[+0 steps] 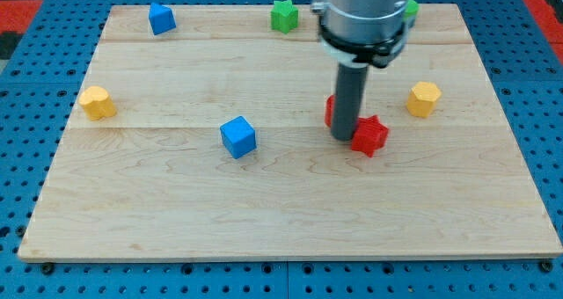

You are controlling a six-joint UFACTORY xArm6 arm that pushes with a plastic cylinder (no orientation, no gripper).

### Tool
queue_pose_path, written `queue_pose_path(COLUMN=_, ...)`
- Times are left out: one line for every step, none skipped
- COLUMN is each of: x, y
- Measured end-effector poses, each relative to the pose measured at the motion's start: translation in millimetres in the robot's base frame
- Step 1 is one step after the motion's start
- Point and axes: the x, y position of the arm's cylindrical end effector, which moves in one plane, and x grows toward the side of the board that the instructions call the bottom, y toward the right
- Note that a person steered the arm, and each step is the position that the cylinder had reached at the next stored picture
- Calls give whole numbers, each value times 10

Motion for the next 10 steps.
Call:
queue_pose_path(x=-47, y=232)
queue_pose_path(x=-50, y=635)
queue_pose_path(x=-273, y=650)
queue_pose_path(x=72, y=905)
queue_pose_path(x=593, y=1199)
queue_pose_path(x=860, y=1201)
queue_pose_path(x=624, y=1169)
queue_pose_path(x=556, y=798)
queue_pose_path(x=831, y=800)
queue_pose_path(x=841, y=789)
